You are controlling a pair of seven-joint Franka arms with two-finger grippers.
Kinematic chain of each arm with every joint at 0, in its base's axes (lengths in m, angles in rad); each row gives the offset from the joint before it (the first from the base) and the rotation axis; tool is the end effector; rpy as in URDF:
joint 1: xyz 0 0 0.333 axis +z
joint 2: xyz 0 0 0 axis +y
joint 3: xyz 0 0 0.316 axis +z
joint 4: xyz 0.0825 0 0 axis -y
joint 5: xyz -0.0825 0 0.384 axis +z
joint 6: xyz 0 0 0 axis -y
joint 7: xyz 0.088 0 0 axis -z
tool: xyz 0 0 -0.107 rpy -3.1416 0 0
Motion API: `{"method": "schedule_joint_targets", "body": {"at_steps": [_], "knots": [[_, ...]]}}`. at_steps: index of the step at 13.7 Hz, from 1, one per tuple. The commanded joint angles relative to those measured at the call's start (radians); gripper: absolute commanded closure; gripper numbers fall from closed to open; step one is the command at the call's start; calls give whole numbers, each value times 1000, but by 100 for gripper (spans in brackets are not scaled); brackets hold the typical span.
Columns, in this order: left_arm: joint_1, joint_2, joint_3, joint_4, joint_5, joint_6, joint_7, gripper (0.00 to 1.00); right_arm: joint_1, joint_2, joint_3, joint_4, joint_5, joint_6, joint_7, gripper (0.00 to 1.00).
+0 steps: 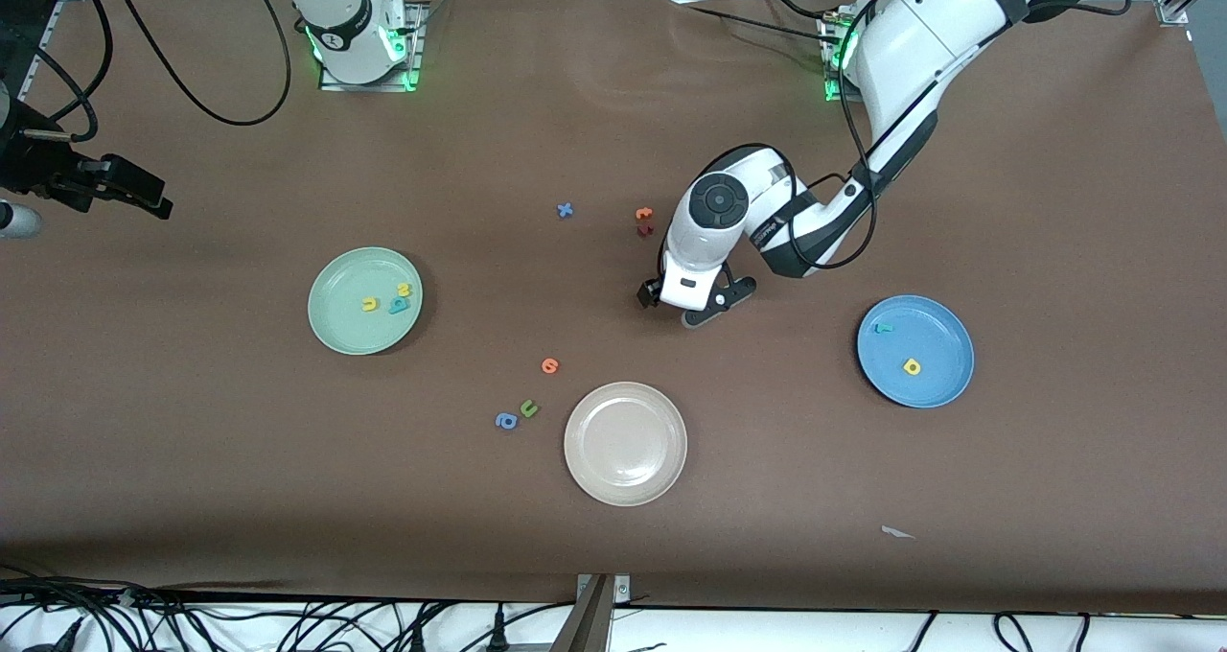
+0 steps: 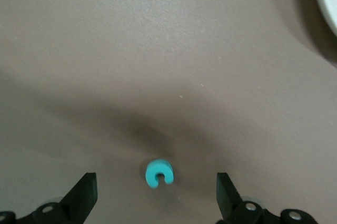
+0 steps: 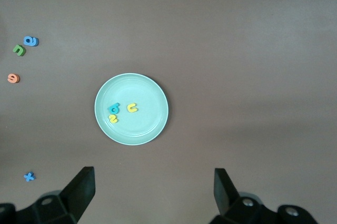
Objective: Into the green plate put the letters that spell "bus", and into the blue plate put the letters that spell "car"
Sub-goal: 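Move the left gripper back and grasp the teal c letter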
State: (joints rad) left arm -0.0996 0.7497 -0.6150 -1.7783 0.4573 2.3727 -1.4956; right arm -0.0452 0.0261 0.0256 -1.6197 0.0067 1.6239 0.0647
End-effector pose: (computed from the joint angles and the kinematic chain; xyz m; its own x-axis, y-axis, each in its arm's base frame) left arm 0.5188 -0.4005 0.1970 0.8352 0.5434 -0.0847 0.5475 -0.8360 0.0356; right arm 0.5654 -0.0106 0.5913 0.9962 -0.0845 -0.0223 -0.0847 -0.9964 -0.0059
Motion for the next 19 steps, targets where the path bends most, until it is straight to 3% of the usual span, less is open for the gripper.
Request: {"method": "schedule_joint_targets", "body": {"at_steps": [1, 3, 8, 17, 19], "knots": [[-12, 22, 11, 22, 38, 6, -34, 0, -8, -11, -2, -5, 15, -6, -13, 0], [-32, 34, 21, 23, 38, 8, -45, 4, -9, -11, -18, -3, 16, -36, -10, 0], [-91, 40, 70, 25, 38, 45, -98, 36, -7, -11, -16, 0, 16, -50, -10, 0], [-91, 40, 70, 23, 40, 45, -98, 66, -5, -11, -12, 1, 9, -50, -8, 0], [-91, 40, 72, 23, 40, 45, -97, 67, -5, -12, -13, 1, 15, -50, -9, 0]]}}
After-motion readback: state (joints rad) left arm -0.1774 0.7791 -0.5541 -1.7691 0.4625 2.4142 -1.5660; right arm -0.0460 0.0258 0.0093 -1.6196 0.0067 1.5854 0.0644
